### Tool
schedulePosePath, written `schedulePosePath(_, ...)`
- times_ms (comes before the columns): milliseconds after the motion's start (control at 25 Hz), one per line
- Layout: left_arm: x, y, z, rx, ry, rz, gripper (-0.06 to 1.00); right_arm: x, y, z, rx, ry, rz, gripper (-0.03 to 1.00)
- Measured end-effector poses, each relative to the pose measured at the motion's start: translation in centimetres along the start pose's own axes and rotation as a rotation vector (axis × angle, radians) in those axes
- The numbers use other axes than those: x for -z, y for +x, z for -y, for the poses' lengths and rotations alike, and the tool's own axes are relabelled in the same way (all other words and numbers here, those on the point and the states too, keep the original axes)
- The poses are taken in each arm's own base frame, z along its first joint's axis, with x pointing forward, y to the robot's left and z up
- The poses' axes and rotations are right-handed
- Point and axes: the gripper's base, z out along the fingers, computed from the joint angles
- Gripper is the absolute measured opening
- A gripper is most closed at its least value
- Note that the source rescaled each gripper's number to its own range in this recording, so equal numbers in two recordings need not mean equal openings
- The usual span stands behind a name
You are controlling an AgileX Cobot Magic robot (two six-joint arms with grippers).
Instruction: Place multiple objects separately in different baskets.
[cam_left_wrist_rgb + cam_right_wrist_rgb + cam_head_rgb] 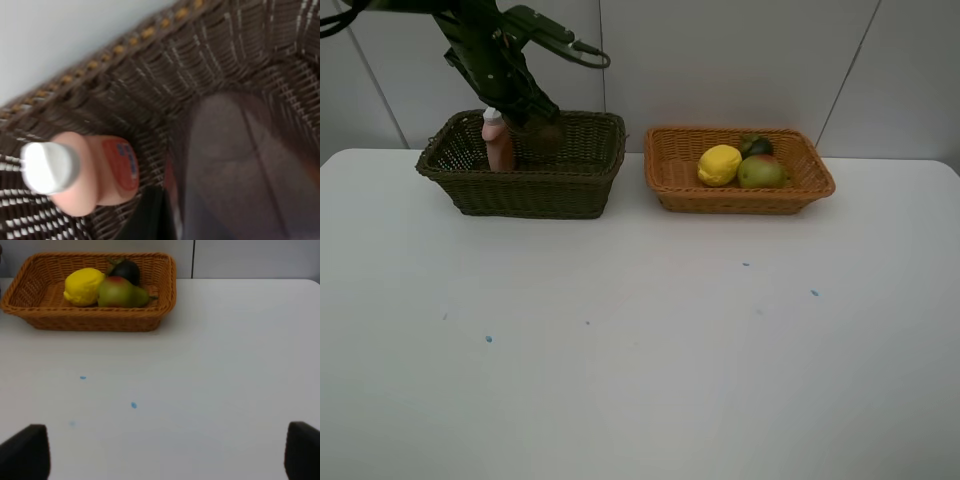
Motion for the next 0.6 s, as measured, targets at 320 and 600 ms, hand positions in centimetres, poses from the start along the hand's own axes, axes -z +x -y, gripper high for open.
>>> schedulePosePath(320,-1.47,0.6,-0.18,0.005,0.002,-0.031,0.0,0.0,0.0,0.0,0.0,0.0,0.0,1.0)
schedulePosePath(600,-1.5,0.68,-0.54,0.014,0.0,-0.031,0.0,0.0,0.0,0.0,0.0,0.0,0.0,1.0)
